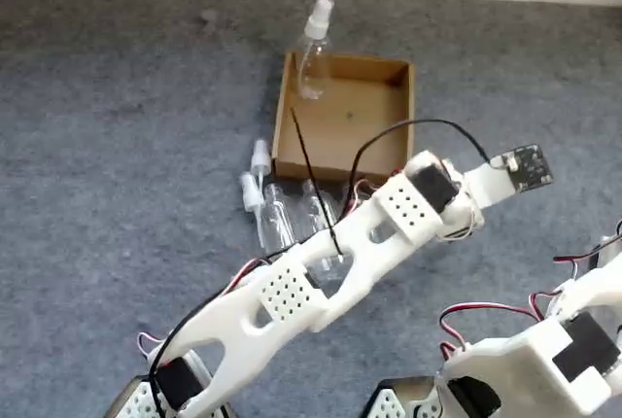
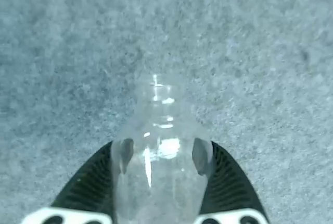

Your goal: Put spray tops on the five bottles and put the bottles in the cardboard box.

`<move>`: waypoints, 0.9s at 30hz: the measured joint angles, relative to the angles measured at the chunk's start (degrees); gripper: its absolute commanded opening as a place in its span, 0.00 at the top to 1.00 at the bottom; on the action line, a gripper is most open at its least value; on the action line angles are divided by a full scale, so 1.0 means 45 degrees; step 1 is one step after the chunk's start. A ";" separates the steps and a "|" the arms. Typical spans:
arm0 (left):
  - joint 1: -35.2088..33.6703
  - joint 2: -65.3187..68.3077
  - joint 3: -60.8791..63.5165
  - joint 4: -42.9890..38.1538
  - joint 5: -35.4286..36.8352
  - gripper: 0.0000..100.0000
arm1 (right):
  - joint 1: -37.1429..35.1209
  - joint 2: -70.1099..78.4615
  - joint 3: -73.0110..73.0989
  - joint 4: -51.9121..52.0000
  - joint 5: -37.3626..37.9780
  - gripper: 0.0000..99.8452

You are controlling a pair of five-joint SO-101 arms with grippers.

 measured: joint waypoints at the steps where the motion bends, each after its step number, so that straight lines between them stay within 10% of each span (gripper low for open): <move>1: 0.0020 0.0000 0.0234 -0.0137 0.0000 0.87 | 0.0000 0.0000 0.0000 0.0000 0.0000 1.00; 27: -0.0430 0.0000 0.1426 -0.1309 0.0352 1.00 | -0.0039 0.0000 0.0000 0.0000 0.0000 1.00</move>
